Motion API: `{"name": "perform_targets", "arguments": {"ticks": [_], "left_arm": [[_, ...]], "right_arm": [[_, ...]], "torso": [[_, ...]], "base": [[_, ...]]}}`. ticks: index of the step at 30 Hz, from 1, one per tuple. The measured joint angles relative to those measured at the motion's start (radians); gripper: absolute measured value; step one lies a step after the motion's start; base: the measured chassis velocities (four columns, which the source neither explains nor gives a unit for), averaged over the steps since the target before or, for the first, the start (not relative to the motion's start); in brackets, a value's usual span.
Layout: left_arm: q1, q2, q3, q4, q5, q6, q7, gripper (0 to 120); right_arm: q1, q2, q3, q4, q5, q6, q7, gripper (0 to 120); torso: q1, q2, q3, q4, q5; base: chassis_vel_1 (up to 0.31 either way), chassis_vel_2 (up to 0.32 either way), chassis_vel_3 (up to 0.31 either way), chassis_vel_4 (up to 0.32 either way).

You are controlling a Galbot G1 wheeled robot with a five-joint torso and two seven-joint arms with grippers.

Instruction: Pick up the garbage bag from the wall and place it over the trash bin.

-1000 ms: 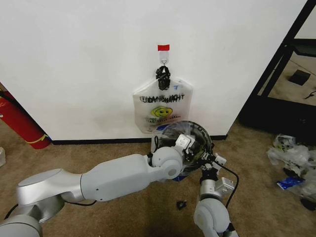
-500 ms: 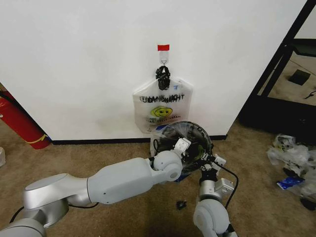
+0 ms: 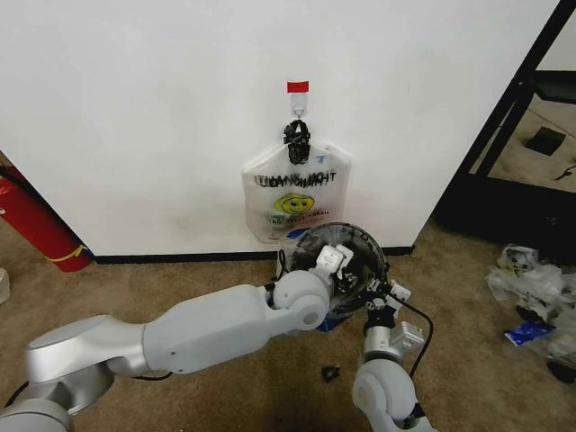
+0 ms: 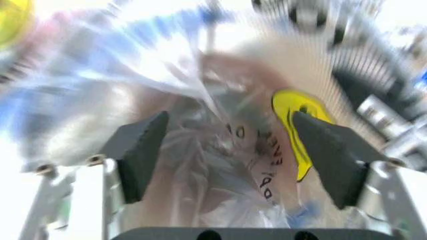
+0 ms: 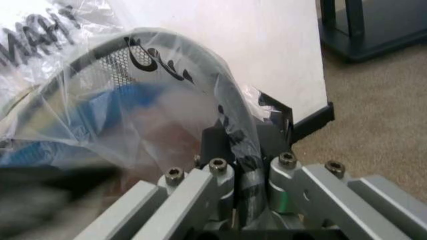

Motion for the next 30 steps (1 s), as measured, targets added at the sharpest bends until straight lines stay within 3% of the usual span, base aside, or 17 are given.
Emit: {"name": "perform_targets", "arguments": {"ticks": [6,10,12,17,21,24,30], "left_arm": [[0.116,0.113,-0.156,-0.141,-0.013,-0.029,0.032,98],[0.211,0.188,-0.286,-0.226,0.033,-0.101,0.146,100],[0.219,0.194,-0.307,-0.23,0.023,-0.109,0.154,100],[0.229,0.199,-0.437,-0.13,-0.096,-0.17,0.234,100],[0.229,0.197,-0.452,-0.109,-0.108,-0.188,0.257,100],[0.221,0.18,-0.505,-0.041,-0.211,-0.196,0.262,100],[0.232,0.183,-0.526,0.01,-0.255,-0.181,0.26,100]], "right_arm": [[0.0,0.001,0.007,-0.007,0.019,0.011,-0.014,1],[0.0,-0.001,0.009,-0.012,0.037,0.017,-0.023,1],[-0.001,-0.001,0.009,-0.012,0.04,0.018,-0.026,1],[-0.022,-0.018,0.02,0.01,0.187,0.044,-0.112,1],[-0.025,-0.021,0.023,0.019,0.231,0.048,-0.136,1],[-0.038,-0.041,0.058,0.016,0.332,0.063,-0.233,1],[-0.037,-0.046,0.062,0.015,0.348,0.058,-0.233,1]], "torso": [[0.0,0.0,0.0,-0.0001,-0.0002],[0.0,0.0,0.0,0.0006,-0.0002],[0.0,0.0,0.0,0.0005,-0.0002],[0.0,0.0,0.0,-0.0004,-0.0004],[0.0,0.0,0.0,0.0002,-0.0001],[0.0,0.0,0.0,-0.0006,-0.0002],[0.0,0.0,0.0,0.0003,-0.0001]], "base": [[0.0,0.0,0.0,0.0],[0.0,0.0,0.0,0.0],[0.0,0.0,0.0,0.0],[0.0,0.0,0.0,0.0],[0.0,0.0,0.0,0.0],[0.0,0.0,0.0,0.0],[0.0,0.0,0.0,0.0]]}}
